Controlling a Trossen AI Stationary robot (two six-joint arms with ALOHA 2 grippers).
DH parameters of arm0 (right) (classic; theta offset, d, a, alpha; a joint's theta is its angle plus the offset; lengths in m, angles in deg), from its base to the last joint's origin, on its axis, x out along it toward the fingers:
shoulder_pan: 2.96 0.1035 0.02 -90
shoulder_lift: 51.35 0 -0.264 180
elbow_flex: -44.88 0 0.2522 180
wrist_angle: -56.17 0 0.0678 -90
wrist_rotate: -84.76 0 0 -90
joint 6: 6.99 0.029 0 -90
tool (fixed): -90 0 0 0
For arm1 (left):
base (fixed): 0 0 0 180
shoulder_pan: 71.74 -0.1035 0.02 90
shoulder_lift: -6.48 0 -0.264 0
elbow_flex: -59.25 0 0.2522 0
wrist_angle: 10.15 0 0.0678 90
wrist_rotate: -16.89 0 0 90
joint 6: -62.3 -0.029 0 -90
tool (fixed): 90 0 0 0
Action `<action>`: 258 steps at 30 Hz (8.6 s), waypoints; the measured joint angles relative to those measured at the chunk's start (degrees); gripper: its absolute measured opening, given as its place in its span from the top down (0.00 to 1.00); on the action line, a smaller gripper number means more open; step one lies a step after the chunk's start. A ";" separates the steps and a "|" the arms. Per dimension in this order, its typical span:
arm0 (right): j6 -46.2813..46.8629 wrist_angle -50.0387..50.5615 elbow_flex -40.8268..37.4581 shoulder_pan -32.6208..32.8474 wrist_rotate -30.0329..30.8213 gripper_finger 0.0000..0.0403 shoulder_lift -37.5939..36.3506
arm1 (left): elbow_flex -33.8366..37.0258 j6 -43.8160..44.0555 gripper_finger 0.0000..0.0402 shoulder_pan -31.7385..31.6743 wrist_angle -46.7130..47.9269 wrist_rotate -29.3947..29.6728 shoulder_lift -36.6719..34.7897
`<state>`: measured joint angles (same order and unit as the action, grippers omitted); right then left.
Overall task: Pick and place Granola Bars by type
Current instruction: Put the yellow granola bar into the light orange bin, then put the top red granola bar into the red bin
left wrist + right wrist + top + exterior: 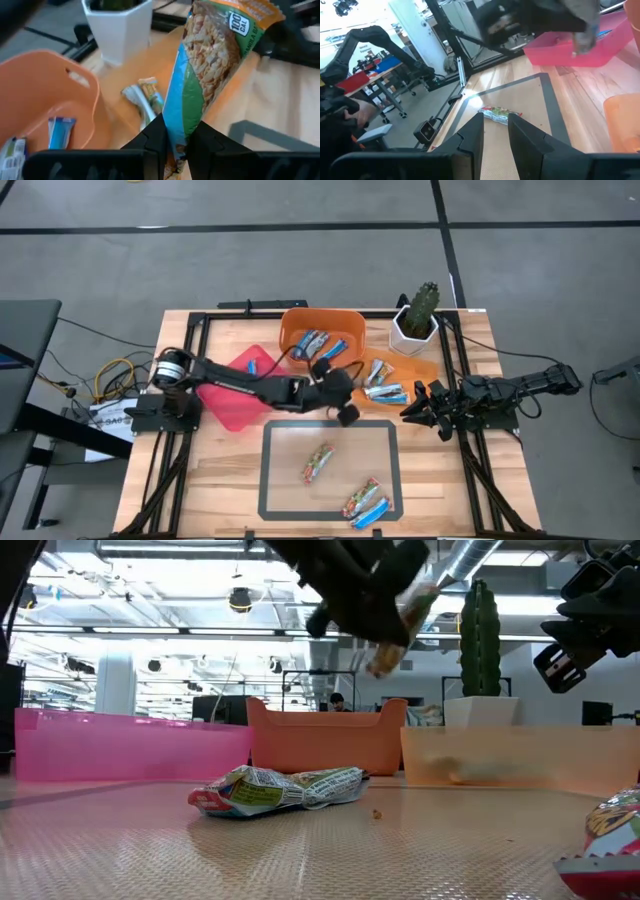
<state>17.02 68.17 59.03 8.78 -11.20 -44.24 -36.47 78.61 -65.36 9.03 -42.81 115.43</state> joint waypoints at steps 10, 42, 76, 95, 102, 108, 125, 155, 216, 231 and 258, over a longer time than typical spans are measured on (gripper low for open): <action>0.00 -0.13 -0.01 0.01 0.02 0.80 0.45 | -2.90 1.80 0.89 -4.89 -13.82 -7.08 9.50; 0.02 -0.02 0.00 -0.01 0.00 0.80 0.43 | -27.43 5.00 0.67 -9.86 10.72 -17.55 25.37; 0.00 0.00 0.00 0.00 -0.02 0.80 0.44 | 22.20 -11.55 0.52 1.26 -20.70 -19.36 -4.91; 0.00 0.00 0.00 -0.01 -0.02 0.80 0.43 | 60.74 -11.06 0.52 9.13 -33.17 -19.40 -35.10; 0.01 0.00 0.00 0.01 0.00 0.80 0.43 | 67.40 -11.04 0.52 9.13 -33.19 -19.39 -43.45; 0.00 0.00 -0.02 -0.01 -0.02 0.80 0.45 | 72.76 -11.05 0.52 9.12 -33.59 -19.07 -49.70; 0.00 0.00 0.00 0.01 -0.02 0.80 0.43 | 81.37 -16.53 0.52 4.37 -35.95 -19.92 -61.71; 0.00 0.00 0.00 0.00 0.00 0.80 0.44 | 81.48 -29.07 0.52 -6.04 -14.15 -19.15 -97.30; 18.22 -4.28 0.00 0.27 1.65 0.80 0.45 | 81.59 -26.62 0.52 -6.11 -9.06 -19.02 -107.96; 0.79 8.11 22.74 0.88 1.67 0.80 27.23 | 81.57 -26.62 0.52 -6.11 -9.06 -19.02 -107.96; -44.18 21.39 64.64 13.48 19.77 0.47 87.97 | 81.58 -26.60 0.52 -6.08 -9.07 -19.02 -107.96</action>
<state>-27.16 89.56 123.67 22.26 8.57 43.73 45.11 52.01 -71.44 -0.04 -61.82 7.47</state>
